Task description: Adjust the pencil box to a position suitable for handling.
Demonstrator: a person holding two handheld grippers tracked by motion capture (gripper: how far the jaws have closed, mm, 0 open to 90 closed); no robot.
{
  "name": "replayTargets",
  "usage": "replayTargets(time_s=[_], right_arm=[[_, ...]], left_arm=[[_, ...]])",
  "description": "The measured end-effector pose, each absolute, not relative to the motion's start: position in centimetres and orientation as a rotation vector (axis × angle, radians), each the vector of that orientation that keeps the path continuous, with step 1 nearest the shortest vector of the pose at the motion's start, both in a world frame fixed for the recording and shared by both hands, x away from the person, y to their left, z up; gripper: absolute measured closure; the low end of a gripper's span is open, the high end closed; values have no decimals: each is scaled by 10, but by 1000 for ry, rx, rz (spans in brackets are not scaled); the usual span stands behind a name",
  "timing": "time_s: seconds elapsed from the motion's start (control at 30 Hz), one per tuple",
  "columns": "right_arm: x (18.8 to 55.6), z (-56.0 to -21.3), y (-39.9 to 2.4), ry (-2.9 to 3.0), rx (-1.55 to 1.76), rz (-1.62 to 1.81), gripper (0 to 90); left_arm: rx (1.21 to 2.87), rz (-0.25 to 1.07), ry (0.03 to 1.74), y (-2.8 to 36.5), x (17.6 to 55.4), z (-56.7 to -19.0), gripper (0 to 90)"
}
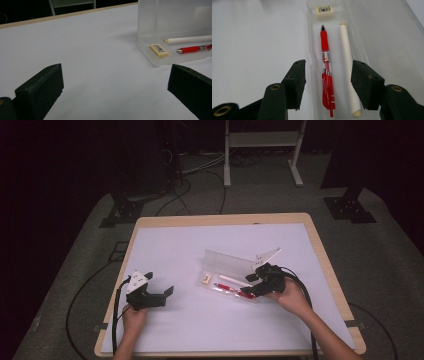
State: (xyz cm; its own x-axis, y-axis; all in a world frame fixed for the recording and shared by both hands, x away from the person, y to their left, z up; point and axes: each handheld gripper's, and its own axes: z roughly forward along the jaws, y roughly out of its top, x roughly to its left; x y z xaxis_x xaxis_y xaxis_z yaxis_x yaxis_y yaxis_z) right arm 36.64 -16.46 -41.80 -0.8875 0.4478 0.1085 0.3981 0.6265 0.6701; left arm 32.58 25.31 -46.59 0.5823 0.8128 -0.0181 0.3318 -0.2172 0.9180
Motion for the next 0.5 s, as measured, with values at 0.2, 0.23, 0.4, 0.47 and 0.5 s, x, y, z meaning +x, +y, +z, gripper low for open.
replayTargets(time_s=[0.2, 0.23, 0.4, 0.47, 0.5], right_arm=[[365, -422, -171, 2771, 733, 1109, 445], [365, -423, -172, 2770, 736, 1109, 444], [363, -426, -178, 2767, 756, 1113, 443], [362, -427, -180, 2766, 764, 1111, 442], [361, -427, -181, 2767, 776, 1109, 441]], left_arm=[[1798, 593, 937, 253, 326, -466, 0], [1798, 593, 937, 253, 326, -466, 0], [1798, 593, 936, 253, 326, -466, 0], [1799, 593, 936, 253, 326, -466, 0], [1798, 593, 935, 253, 326, -466, 0]])
